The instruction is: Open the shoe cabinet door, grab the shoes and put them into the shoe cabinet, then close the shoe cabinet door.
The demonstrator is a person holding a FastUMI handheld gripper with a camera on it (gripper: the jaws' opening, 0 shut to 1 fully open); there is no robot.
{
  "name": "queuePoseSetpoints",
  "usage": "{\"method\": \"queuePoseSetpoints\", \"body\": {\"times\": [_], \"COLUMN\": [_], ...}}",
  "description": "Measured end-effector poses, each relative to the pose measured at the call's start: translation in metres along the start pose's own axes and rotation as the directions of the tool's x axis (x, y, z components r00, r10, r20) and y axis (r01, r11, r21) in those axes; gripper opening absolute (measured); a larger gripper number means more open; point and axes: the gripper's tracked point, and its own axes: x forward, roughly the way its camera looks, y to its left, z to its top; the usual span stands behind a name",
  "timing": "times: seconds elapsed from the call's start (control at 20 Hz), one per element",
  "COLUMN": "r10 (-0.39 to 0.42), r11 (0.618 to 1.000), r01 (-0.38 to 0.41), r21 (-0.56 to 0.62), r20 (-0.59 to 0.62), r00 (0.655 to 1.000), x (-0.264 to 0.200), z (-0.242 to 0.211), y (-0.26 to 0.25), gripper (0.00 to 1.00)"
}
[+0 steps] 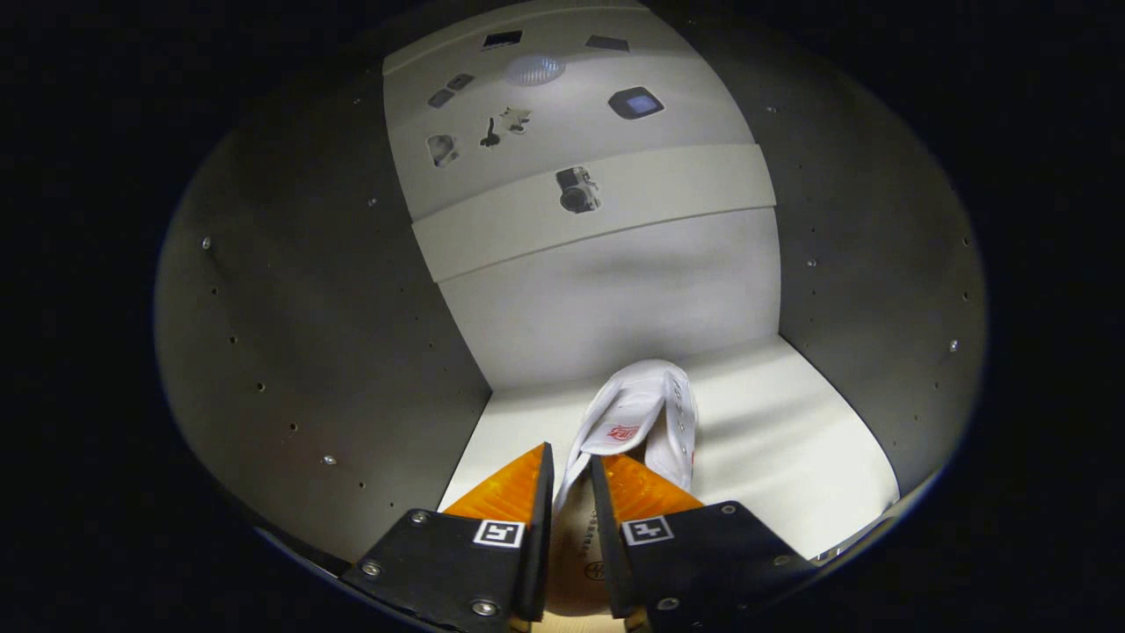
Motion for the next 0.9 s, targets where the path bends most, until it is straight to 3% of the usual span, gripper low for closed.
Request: {"method": "queuePoseSetpoints", "body": {"times": [0.15,0.2,0.4,0.6,0.9], "r10": [-0.026,-0.033,-0.058,-0.08,-0.128], "r11": [1.0,0.999,0.998,0.995,0.989], "r01": [0.025,0.032,0.059,0.086,0.135], "r21": [0.013,0.014,-0.005,-0.045,-0.052], "r20": [0.032,0.044,0.092,0.114,0.124], "r00": [0.999,0.999,0.994,0.99,0.984], "x": [-0.022,-0.031,-0.078,-0.129,-0.206], "z": [0.005,0.006,0.003,-0.014,-0.053], "y": [0.002,0.005,0.017,0.035,0.049], "gripper": [0.41,0.51,0.74,0.83,0.86]}}
